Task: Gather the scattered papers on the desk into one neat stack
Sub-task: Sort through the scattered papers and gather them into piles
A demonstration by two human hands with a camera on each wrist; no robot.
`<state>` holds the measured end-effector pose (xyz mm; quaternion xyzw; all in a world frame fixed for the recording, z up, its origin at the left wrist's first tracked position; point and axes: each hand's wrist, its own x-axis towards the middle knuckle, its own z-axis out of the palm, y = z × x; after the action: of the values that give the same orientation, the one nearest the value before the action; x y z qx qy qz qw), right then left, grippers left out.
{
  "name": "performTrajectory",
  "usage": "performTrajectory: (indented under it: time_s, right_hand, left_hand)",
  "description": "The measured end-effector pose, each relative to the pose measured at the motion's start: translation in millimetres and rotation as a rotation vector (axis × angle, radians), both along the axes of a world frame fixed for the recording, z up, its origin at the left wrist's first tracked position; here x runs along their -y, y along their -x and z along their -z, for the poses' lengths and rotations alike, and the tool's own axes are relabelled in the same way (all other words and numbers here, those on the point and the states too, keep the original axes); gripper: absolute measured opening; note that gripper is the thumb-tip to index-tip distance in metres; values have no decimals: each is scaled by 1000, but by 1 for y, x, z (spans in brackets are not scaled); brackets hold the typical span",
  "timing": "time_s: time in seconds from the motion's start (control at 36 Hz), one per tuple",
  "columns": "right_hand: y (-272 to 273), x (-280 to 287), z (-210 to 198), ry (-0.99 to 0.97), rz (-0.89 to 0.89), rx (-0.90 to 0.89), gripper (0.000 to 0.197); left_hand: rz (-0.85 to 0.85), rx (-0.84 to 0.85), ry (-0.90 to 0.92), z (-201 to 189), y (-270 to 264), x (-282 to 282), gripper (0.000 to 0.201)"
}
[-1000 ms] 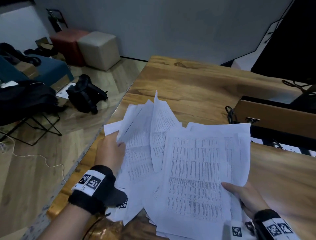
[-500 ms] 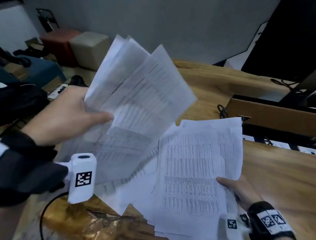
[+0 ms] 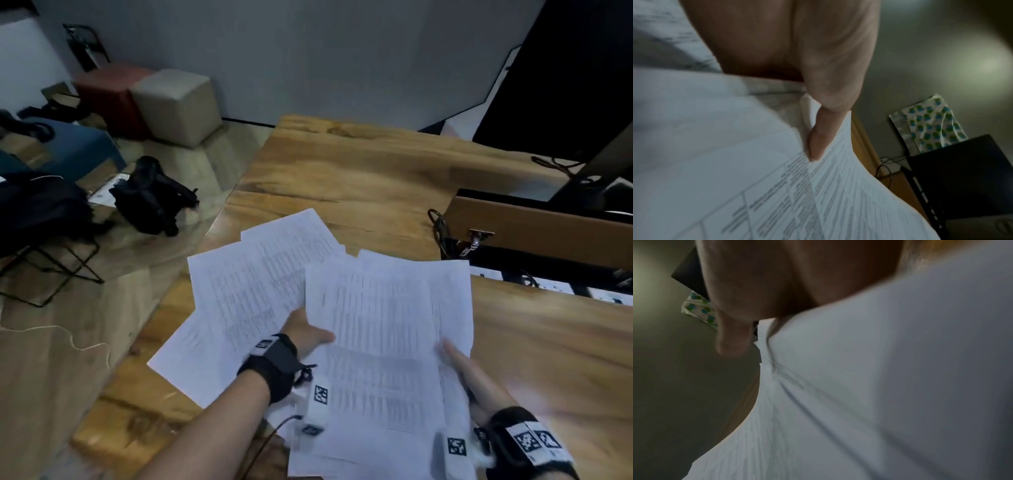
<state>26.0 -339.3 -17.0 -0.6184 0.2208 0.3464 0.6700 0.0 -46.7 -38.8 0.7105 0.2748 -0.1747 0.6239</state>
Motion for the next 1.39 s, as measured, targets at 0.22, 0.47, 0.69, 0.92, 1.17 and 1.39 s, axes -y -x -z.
performTrajectory:
  time_s: [0.22,0.47,0.69,0.92,1.17,1.39]
  right_hand:
    - [0,-10,8,121,-100,-61,71]
    - [1,1,15,193,-145,50,78]
    - [8,2,15,238,-143,79,54]
    - [6,9,17,265,-160,79,56]
    - [5,6,7,244,-122,71,31]
    - [12,5,3,245,-87,96,23]
  left_hand:
    - [-100,32,-131,4,-5,21,49]
    - [-336,-362,-705,9,-35,-27,89]
    - [-400,-300,-501,21,-56,-33,53]
    - [-331,-232,-517,9,-4,-58,11]
    - [-447,-522,-706,12,37,-82,47]
    - [-677,-320,-499,25,35,-98,104]
